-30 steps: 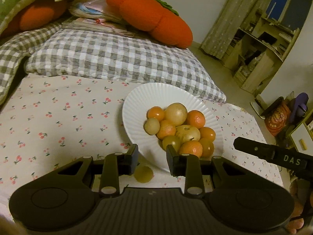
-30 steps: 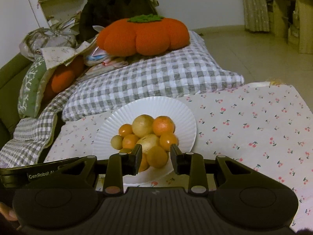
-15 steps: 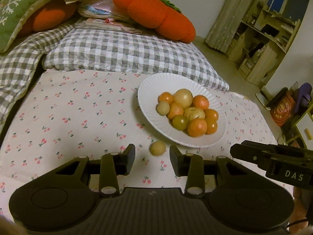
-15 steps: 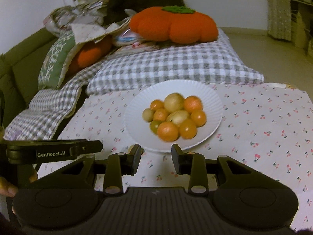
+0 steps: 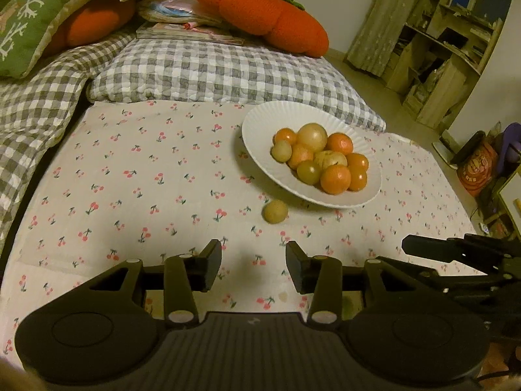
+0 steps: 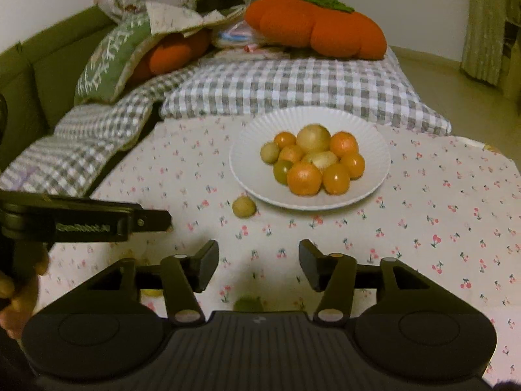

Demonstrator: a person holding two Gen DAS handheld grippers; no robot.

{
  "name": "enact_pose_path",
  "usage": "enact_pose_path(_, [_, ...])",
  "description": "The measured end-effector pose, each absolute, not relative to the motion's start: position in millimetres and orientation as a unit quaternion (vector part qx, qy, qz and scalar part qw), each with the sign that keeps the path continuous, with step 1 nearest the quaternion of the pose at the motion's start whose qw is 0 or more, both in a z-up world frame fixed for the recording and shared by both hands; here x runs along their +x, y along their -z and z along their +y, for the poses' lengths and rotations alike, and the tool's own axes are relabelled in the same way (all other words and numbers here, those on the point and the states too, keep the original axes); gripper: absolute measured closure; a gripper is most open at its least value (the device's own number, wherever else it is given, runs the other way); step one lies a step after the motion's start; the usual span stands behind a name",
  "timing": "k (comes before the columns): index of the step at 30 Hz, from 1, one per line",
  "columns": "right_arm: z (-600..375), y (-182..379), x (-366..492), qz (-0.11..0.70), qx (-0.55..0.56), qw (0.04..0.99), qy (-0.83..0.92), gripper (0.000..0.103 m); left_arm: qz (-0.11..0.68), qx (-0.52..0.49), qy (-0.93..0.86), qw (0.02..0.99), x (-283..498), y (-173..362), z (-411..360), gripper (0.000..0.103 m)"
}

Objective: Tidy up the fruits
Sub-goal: 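Withdraw both tools from the plate toward the remaining fruit, then grasp a small yellow fruit with the left tool while the right tool grasps a green tomato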

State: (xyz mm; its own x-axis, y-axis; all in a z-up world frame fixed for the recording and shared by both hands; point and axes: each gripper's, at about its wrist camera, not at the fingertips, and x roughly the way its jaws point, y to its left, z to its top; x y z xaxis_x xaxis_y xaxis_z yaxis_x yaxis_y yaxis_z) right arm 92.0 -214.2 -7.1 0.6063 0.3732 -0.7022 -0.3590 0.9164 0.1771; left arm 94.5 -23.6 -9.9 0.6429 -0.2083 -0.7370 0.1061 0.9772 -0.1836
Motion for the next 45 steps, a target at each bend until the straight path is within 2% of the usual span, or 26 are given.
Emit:
enact_pose_path(7, [-208, 13, 88, 0.406, -0.009, 0.89, -0.21, 0.049, 0.427, -0.055, 0.08, 0.899, 85, 17, -20, 0.062])
enact_pose_path(14, [-200, 21, 85, 0.419, -0.031, 0.883, -0.211, 0.047, 0.446, -0.053, 0.063, 0.891, 81, 26, -15, 0.047])
enact_pose_path(26, [-191, 29, 85, 0.437, -0.052, 0.872, -0.216, 0.045, 0.488, -0.041, 0.069, 0.869, 82, 46, -22, 0.044])
enact_pose_path(28, [-190, 30, 85, 0.439, -0.054, 0.87, -0.217, 0.047, 0.491, -0.038, 0.075, 0.867, 81, 49, -24, 0.047])
enact_pose_path(35, [-188, 34, 86, 0.446, -0.061, 0.866, -0.216, 0.053, 0.499, -0.031, 0.082, 0.862, 81, 56, -30, 0.085])
enact_pose_path(37, [-187, 36, 86, 0.448, -0.063, 0.865, -0.216, 0.053, 0.501, -0.037, 0.082, 0.861, 82, 56, -29, 0.092])
enact_pose_path(45, [-181, 45, 86, 0.46, -0.074, 0.858, -0.219, 0.06, 0.498, -0.034, 0.083, 0.862, 83, 57, -31, 0.092])
